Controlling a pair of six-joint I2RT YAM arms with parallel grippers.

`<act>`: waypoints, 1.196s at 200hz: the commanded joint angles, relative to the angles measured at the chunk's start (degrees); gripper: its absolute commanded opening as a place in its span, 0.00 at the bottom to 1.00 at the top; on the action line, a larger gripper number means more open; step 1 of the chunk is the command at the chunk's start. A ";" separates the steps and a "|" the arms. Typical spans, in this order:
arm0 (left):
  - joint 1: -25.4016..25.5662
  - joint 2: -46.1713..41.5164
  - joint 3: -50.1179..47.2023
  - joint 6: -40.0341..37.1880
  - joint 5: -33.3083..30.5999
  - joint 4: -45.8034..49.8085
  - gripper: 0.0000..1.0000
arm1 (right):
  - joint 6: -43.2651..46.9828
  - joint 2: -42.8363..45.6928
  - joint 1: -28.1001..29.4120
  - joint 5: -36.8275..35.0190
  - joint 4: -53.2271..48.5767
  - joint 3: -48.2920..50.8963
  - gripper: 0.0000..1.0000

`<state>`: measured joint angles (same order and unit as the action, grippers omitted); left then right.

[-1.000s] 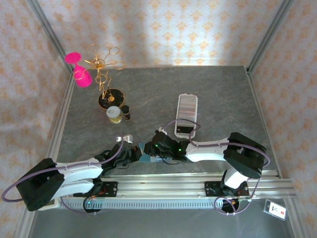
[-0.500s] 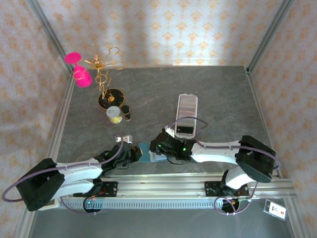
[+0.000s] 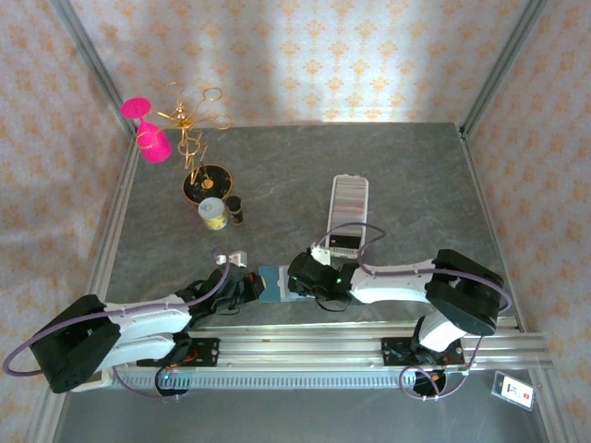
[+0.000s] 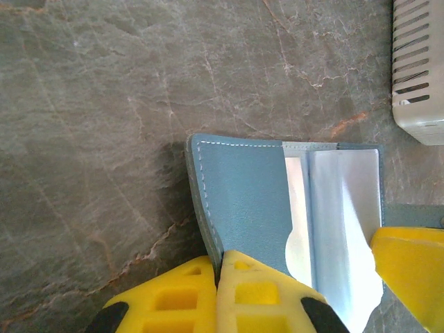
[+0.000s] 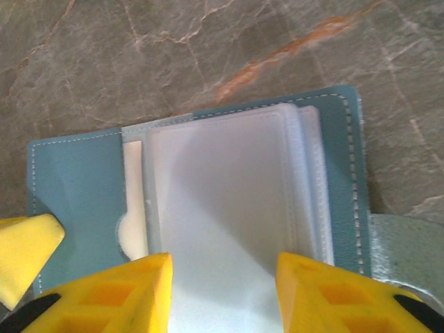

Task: Put the credit cards into the card holder

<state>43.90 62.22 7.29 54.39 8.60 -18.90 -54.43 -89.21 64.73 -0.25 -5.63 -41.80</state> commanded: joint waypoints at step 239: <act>0.24 -5.19 -5.71 0.93 -0.45 -2.61 0.32 | -5.40 -5.53 1.80 9.74 20.27 -0.39 0.47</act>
<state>43.88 58.98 2.87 56.53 8.80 -25.02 -58.37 -94.21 65.95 9.93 12.56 -43.42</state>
